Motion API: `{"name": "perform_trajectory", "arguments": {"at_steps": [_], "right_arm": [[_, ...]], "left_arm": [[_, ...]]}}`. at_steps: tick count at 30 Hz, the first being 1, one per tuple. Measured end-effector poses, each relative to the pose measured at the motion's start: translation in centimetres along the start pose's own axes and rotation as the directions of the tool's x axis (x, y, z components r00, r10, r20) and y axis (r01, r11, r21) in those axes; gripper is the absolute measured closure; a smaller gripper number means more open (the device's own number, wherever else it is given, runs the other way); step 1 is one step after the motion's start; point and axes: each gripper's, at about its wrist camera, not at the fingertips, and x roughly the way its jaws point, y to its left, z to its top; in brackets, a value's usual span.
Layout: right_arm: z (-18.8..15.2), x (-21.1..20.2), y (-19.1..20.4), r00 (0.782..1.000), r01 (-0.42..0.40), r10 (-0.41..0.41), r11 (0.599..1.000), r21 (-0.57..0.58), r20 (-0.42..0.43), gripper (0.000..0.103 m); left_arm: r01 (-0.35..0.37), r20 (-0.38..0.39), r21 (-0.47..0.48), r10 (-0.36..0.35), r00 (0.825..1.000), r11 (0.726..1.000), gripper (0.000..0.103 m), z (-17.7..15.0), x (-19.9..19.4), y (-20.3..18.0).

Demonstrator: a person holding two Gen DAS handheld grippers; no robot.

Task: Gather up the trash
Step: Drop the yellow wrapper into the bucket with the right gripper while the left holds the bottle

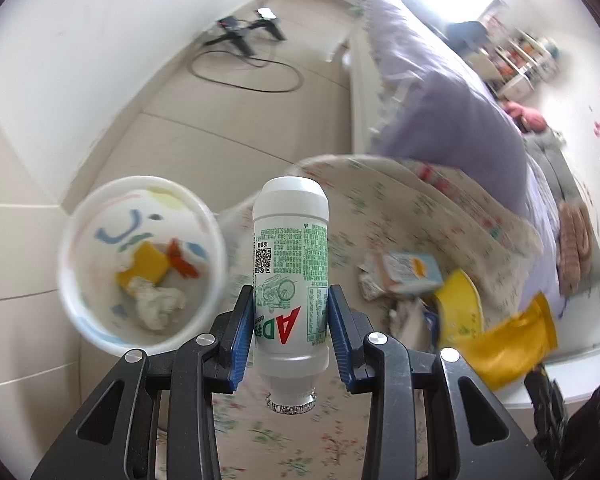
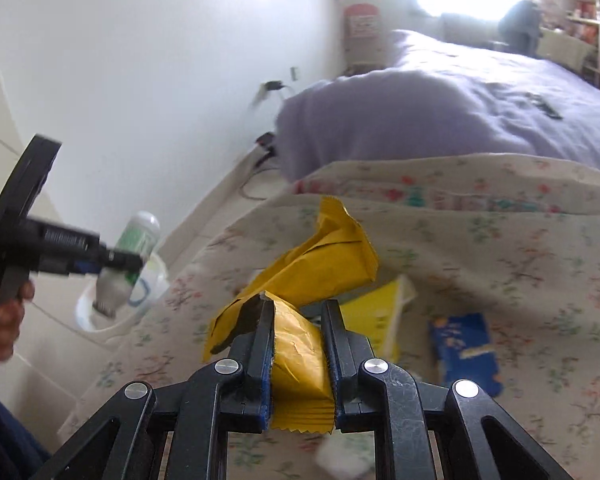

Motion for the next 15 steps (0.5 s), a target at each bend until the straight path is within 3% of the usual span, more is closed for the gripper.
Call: {"name": "perform_trajectory", "arguments": {"at_steps": [8,11,15], "right_arm": [[1.0,3.1,4.0,0.994,-0.109,0.109,0.994,-0.009,-0.033,0.084],[1.3,4.7,6.0,0.988,-0.144,0.143,0.989,-0.013,-0.055,0.084],[1.4,8.0,9.9,0.977,-0.191,0.185,0.98,-0.049,-0.108,0.084]], "left_arm": [[-0.007,-0.019,-0.122,0.004,1.0,0.993,0.065,2.3,0.1,5.8],[-0.045,-0.038,-0.176,0.039,0.999,0.983,0.065,2.5,0.9,8.2],[-0.024,-0.057,-0.232,0.011,0.998,0.972,0.065,2.6,1.3,10.1]]}}
